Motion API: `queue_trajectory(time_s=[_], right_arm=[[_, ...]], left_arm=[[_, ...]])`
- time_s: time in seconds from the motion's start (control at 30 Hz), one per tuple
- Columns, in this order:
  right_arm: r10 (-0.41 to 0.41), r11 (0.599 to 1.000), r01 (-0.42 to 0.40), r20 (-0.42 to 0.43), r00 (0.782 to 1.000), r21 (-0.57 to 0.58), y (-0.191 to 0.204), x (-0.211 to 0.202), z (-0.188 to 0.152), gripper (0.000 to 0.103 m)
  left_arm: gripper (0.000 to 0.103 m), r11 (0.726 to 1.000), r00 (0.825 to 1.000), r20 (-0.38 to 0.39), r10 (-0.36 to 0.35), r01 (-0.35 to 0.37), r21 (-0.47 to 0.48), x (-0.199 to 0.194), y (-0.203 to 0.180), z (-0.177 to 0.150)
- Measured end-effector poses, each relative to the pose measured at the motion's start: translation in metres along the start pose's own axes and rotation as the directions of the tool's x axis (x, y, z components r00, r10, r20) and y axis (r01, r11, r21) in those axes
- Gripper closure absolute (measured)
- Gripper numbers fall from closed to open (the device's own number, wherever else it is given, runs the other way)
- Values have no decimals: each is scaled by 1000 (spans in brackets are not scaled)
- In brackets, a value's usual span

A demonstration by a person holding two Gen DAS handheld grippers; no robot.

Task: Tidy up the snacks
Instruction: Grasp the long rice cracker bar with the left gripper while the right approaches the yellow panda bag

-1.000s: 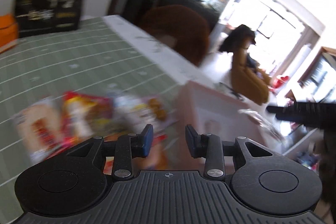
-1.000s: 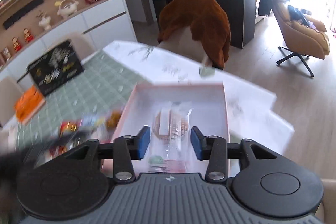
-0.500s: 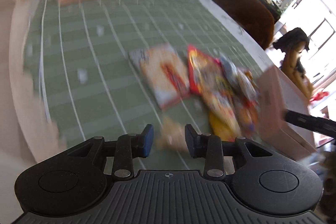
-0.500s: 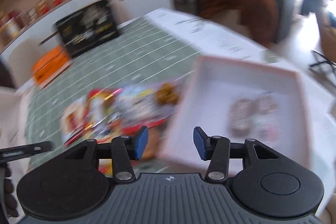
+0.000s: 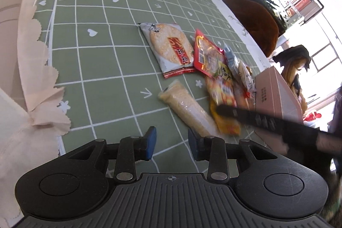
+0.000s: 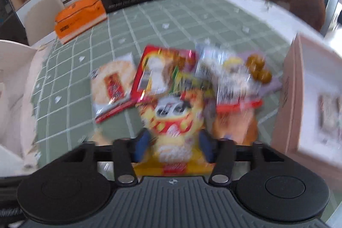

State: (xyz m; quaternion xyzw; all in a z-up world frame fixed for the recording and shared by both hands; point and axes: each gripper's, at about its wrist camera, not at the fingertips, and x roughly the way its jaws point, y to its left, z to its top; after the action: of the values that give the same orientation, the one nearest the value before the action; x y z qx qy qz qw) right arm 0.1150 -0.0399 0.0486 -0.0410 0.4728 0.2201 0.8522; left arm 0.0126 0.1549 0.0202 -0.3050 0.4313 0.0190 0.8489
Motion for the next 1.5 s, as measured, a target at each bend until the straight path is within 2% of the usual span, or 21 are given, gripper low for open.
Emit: queue_trajectory(time_s=[0.13, 0.33, 0.43, 0.57, 0.67, 0.73, 0.77, 0.9, 1.07, 1.13, 1.23, 1.27, 1.37, 1.4, 1.43, 1.5], right_arm=[[27, 1000, -27, -8, 1000, 9, -3, -23, -28, 59], [37, 997, -37, -2, 999, 68, -22, -51, -72, 59], [19, 994, -20, 9, 1000, 105, -35, -62, -81, 59], [-12, 993, 10, 18, 1000, 114, -50, -69, -88, 59], [-64, 994, 62, 17, 998, 87, -58, -73, -92, 59], [-91, 994, 90, 13, 996, 68, -62, -74, -94, 59], [-96, 994, 95, 14, 995, 62, -64, -74, -94, 57], [-101, 993, 99, 20, 995, 59, -73, -73, -96, 36], [-93, 994, 92, 19, 995, 55, -73, -67, -92, 33], [-49, 997, 49, 1, 999, 64, -68, -64, -92, 33], [64, 996, -63, -22, 998, 69, -58, -66, -93, 33], [73, 996, -72, -13, 997, 59, -54, -68, -92, 33], [8, 1000, -9, 49, 999, 11, -45, -74, -87, 32], [-20, 1000, 20, 62, 998, 0, -44, -74, -85, 28], [-55, 998, 56, 71, 996, -10, -44, -71, -82, 25], [-74, 997, 76, 75, 994, -28, -45, -63, -78, 24]], left_arm=[[66, 1000, 1000, 16, 0, 0, 19, 5, -7, 3], [65, 986, 999, -3, 37, -36, 160, 30, -47, 7], [62, 963, 994, 3, 107, -104, 249, 42, -68, -1], [63, 927, 986, 59, 157, -167, 336, 45, -81, -16], [71, 936, 991, 36, 131, -135, 324, 38, -77, -23], [71, 945, 995, 14, 104, -103, 311, 32, -74, -30], [71, 946, 995, 7, 99, -97, 311, 29, -73, -33], [71, 934, 995, -9, 96, -87, 347, 19, -73, -49], [71, 936, 996, -11, 92, -83, 343, 12, -71, -56], [71, 939, 996, -16, 90, -80, 334, 11, -70, -55], [71, 940, 996, -21, 92, -80, 331, 9, -68, -55], [71, 942, 996, -21, 92, -80, 327, 8, -67, -55], [71, 943, 996, -21, 85, -73, 323, 7, -65, -55], [71, 943, 996, -20, 86, -74, 325, 7, -65, -55], [71, 942, 996, -20, 87, -75, 328, 7, -66, -55], [71, 940, 996, -19, 88, -76, 332, 7, -67, -56]])
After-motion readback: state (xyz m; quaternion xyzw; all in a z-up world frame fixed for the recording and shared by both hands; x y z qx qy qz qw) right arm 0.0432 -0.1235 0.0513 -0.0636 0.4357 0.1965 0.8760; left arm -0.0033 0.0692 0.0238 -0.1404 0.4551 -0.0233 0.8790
